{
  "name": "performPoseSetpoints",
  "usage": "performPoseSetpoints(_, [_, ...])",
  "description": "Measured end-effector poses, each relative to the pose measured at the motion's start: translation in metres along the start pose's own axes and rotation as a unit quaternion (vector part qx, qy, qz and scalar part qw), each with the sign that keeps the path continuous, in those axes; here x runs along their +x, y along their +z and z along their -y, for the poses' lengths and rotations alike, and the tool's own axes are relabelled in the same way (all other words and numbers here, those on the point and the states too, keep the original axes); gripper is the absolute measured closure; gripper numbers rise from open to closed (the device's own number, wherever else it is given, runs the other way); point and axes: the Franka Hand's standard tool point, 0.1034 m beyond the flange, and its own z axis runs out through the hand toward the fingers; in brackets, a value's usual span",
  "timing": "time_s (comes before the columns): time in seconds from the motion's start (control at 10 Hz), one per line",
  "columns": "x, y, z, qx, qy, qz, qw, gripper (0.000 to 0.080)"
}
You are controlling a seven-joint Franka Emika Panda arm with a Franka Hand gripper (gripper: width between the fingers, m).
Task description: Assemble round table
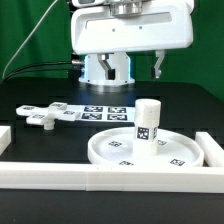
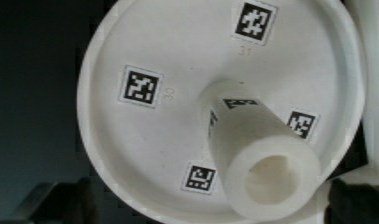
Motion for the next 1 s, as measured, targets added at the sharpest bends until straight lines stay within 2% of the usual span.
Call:
performPoseSetpoints(0.3, [-0.001,0.001,-0.003,0.000,-0.006,-0.001,1.000,0.0150])
performPoseSetpoints(0.4, [-0.013,0.008,-0.022,-0.002,-0.014,-0.005,1.000,0.0150])
performPoseSetpoints(0.5, [-0.023,0.013,-0.049,-0.006,-0.053,-0.010,0.999,0.0150])
performPoseSetpoints(0.6, [-0.024,0.017,-0.085,-0.014,-0.103,-0.031,0.994,0.0150])
performPoseSetpoints(0.7, [-0.022,0.018,-0.110,-0.018,-0.104,-0.029,0.994,0.0150])
performPoseSetpoints(1.0, [-0.020,0.018,-0.113,-0.016,-0.101,-0.024,0.994,0.0150])
